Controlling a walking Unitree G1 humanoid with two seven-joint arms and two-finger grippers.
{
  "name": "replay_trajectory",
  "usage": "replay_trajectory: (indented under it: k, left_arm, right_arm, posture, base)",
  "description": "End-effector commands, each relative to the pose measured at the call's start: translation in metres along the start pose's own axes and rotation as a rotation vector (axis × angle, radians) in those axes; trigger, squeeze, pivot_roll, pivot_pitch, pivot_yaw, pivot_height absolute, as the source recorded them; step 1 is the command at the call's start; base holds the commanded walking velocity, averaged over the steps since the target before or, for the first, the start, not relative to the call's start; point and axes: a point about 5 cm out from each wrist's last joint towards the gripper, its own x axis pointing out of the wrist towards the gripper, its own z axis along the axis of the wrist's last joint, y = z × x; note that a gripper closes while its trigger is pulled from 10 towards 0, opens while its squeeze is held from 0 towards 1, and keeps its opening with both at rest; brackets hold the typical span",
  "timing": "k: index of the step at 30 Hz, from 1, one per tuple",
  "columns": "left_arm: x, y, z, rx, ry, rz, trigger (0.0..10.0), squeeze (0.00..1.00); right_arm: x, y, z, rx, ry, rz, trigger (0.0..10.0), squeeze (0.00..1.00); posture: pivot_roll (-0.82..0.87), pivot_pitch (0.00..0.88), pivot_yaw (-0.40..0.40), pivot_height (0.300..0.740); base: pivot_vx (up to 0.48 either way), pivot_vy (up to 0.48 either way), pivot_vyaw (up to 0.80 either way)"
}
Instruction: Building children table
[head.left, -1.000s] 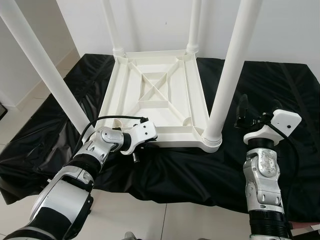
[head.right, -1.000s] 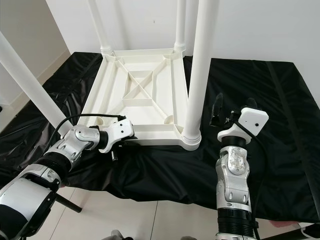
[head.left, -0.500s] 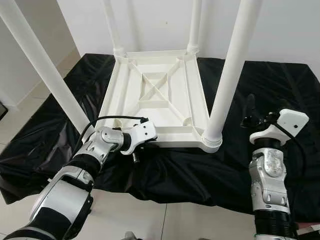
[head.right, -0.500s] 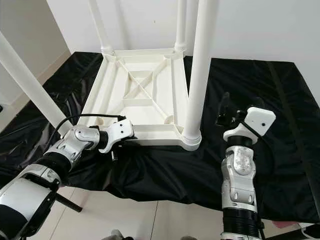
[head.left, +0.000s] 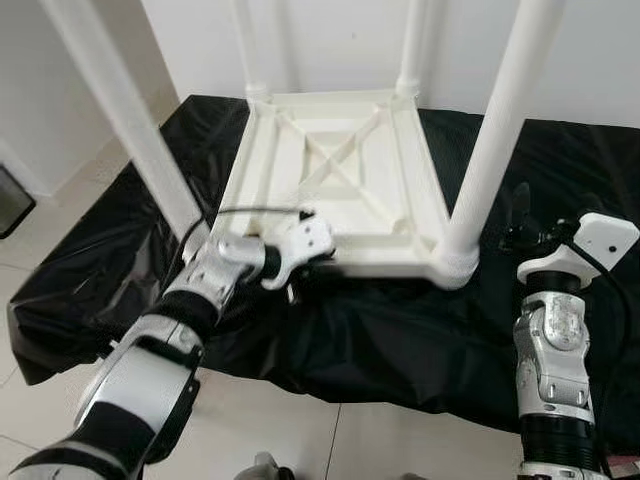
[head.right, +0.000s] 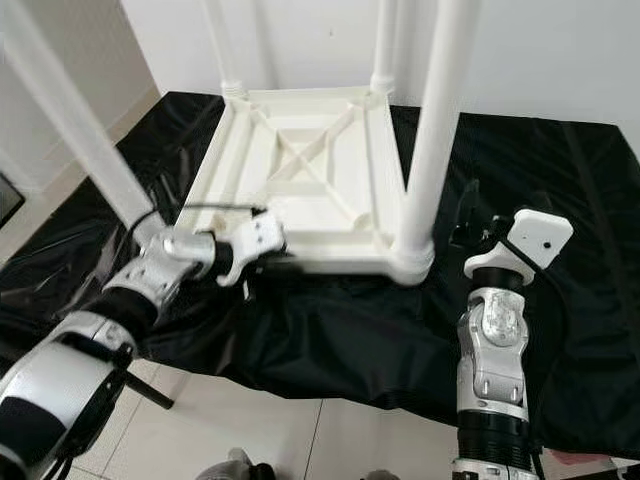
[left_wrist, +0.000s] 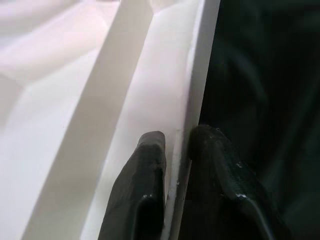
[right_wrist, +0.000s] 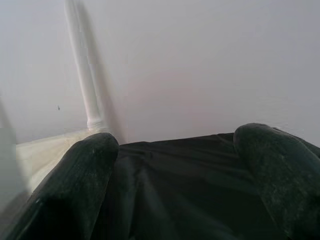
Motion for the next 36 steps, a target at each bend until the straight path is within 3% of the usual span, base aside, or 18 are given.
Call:
replay_trajectory:
  k: [1,16,25,27,29,30,36]
  left_arm:
    - [-0.009,0.022,0.045,0.097,-0.178,0.098,0.0,0.0]
    - [-0.019,0.03,0.05,0.08,-0.211,0.157,0.0,0.0]
    - [-0.035,0.034,0.048,0.064,-0.222,0.213,0.0,0.0]
    - [-0.048,0.04,0.045,0.045,-0.223,0.265,0.0,0.0]
    - [-0.052,0.042,0.048,0.046,-0.232,0.286,0.0,0.0]
    - [-0.055,0.044,0.055,0.057,-0.255,0.302,0.0,0.0]
    - [-0.052,0.039,0.067,0.066,-0.298,0.3,0.0,0.0]
  right_arm:
    - [0.001,-0.003,0.0,-0.004,-0.008,-0.015,10.0,0.0]
    - [0.001,-0.006,-0.003,-0.012,-0.001,-0.026,10.0,0.0]
    - [0.002,-0.013,-0.008,-0.023,0.014,-0.075,10.0,0.0]
    - [0.001,-0.018,-0.009,-0.027,0.018,-0.145,10.0,0.0]
    - [0.001,-0.015,-0.011,-0.018,0.028,-0.15,10.0,0.0]
    - [0.003,-0.005,-0.017,0.019,0.055,-0.122,10.0,0.0]
    - [0.013,0.013,-0.027,0.075,0.101,-0.076,10.0,0.0]
  posture:
    - [-0.15,0.0,0.12,0.74]
    - [-0.15,0.0,0.119,0.74]
    - [-0.15,0.0,0.117,0.74]
    - [-0.15,0.0,0.114,0.74]
    - [-0.14,0.0,0.11,0.74]
    - [-0.13,0.0,0.109,0.74]
    - [-0.13,0.0,0.106,0.74]
  base:
    - [0.0,0.0,0.0]
    - [0.0,0.0,0.0]
    - [0.0,0.0,0.0]
    - [0.0,0.0,0.0]
    - [0.0,0.0,0.0]
    - [0.0,0.0,0.0]
    - [0.0,0.0,0.0]
